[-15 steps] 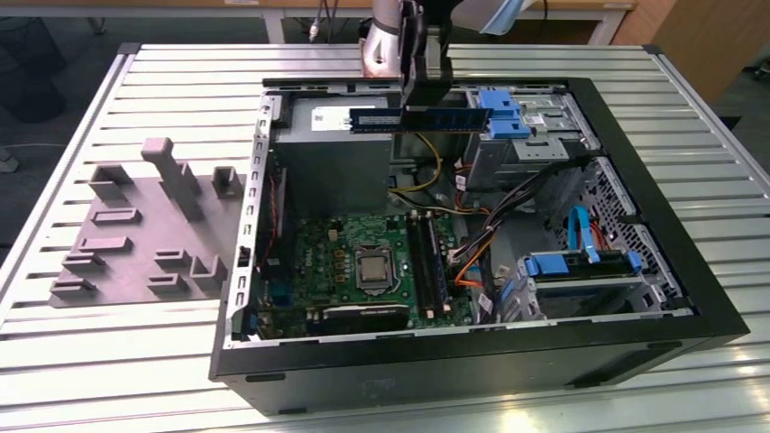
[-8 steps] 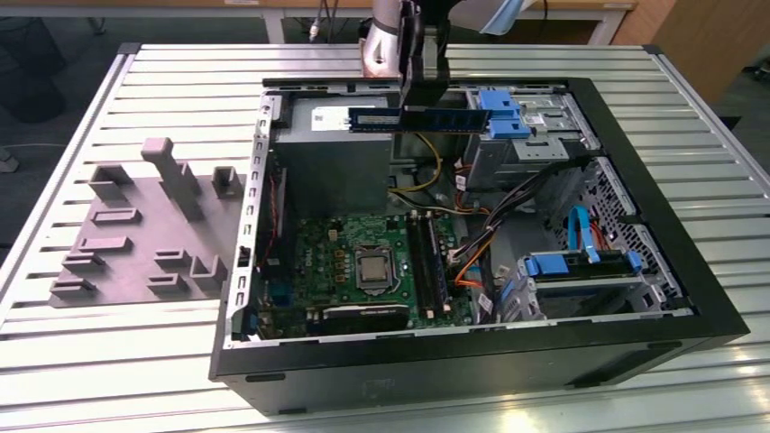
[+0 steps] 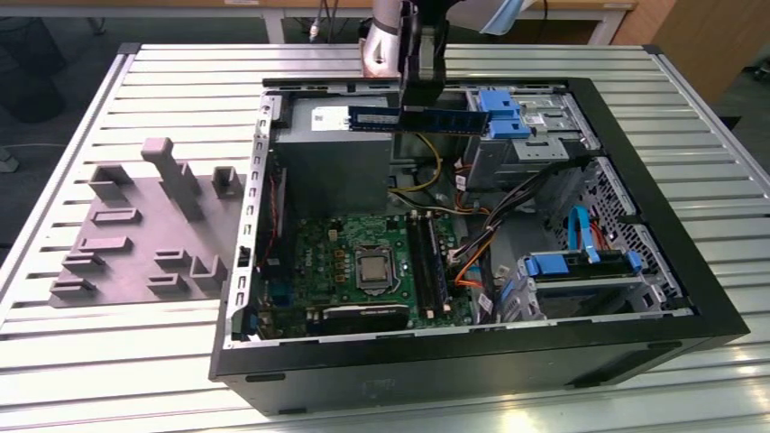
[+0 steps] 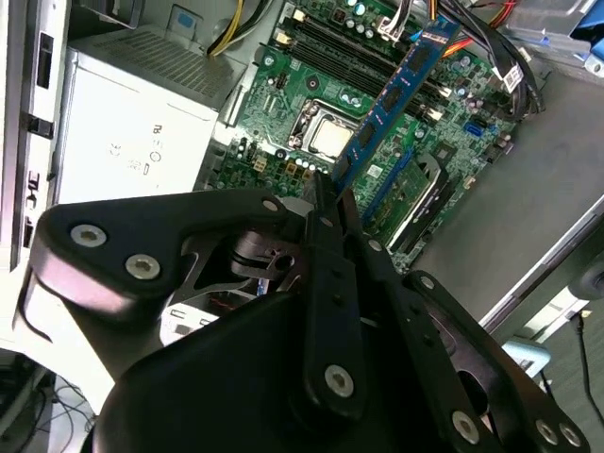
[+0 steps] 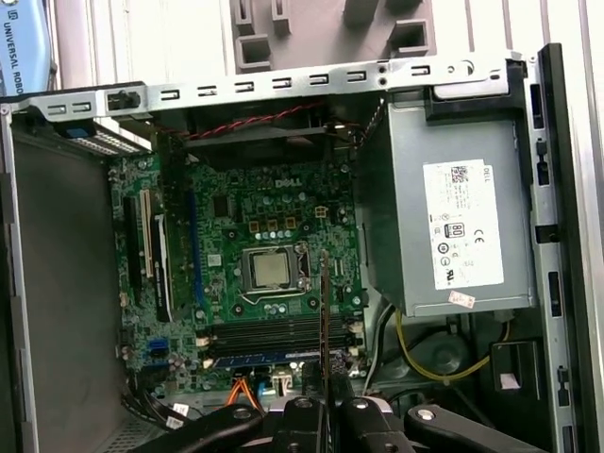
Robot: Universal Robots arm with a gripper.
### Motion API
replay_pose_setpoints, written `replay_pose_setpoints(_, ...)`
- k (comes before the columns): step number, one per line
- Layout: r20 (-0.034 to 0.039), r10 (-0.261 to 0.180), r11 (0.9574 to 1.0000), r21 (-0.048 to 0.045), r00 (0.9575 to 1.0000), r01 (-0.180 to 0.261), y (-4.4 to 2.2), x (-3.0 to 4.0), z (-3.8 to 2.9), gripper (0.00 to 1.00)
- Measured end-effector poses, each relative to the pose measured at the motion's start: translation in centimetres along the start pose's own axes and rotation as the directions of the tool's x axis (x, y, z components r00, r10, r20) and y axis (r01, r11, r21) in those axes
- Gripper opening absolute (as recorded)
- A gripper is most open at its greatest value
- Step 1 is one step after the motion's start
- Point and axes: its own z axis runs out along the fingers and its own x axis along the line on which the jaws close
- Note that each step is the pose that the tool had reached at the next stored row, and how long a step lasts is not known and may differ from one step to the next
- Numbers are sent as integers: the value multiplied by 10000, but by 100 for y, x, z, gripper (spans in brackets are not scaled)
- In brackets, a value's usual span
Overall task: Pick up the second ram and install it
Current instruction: 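Insert the second ram into the second slot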
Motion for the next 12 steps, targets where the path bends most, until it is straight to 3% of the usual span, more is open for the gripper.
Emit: replay_pose_setpoints(12, 10, 601, 9982, -9, 9982, -601, 1, 0, 4, 14)
